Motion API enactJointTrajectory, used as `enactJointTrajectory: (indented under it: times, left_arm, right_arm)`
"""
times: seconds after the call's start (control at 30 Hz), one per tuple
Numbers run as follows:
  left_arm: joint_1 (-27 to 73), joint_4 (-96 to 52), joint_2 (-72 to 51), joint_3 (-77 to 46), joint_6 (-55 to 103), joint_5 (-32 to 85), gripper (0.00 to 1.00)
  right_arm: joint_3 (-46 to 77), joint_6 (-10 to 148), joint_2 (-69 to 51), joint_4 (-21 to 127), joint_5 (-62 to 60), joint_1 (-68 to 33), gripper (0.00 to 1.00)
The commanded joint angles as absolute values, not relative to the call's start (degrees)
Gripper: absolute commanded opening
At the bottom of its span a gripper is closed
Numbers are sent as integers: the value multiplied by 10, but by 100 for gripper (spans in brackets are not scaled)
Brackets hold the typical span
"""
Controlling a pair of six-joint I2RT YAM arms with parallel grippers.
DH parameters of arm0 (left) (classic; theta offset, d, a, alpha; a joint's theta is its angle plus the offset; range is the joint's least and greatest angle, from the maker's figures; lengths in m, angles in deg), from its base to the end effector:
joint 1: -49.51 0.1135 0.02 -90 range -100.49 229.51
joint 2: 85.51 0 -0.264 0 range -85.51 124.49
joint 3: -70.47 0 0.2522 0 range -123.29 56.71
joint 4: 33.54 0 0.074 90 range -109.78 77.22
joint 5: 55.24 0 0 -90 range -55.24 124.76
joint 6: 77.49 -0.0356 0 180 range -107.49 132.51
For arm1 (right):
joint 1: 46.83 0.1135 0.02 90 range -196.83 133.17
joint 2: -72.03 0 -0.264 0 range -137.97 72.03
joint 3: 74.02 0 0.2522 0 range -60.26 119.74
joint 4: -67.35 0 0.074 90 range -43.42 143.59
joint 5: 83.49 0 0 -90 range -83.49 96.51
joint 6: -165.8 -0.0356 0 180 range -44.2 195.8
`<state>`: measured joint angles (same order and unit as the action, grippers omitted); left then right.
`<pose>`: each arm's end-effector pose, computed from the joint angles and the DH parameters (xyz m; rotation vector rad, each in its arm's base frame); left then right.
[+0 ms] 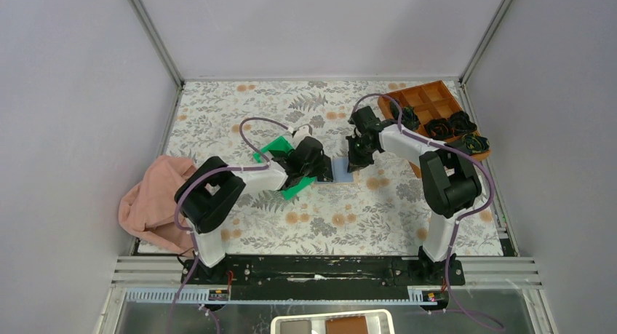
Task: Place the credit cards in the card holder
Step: Move the storage box to the center of the board.
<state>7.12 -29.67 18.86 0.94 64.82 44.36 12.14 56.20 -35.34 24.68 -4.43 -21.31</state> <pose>0.2829 -0.2502 0.1569 -0.2950 2.3127 -0.6900 0.3417 0.1706 0.1764 -0.2032 2.7452 0.4883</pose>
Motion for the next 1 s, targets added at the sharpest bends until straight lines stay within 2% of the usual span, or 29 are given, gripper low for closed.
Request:
enactJointTrajectory:
  times: [0.0, 0.23, 0.67, 0.97]
  left_arm:
    - [71, -196, 153, 6, 618, 518, 0]
    - [75, -134, 111, 28, 619, 581, 0]
    - [103, -125, 26, 105, 629, 598, 0]
    - [167, -138, -23, 153, 587, 589, 0]
  right_arm:
    - [146, 569, -352, 245, -28, -209, 0]
    - [147, 567, -353, 249, -29, -207, 0]
    - [138, 561, -368, 258, -24, -186, 0]
    - [141, 558, -359, 252, -7, -171, 0]
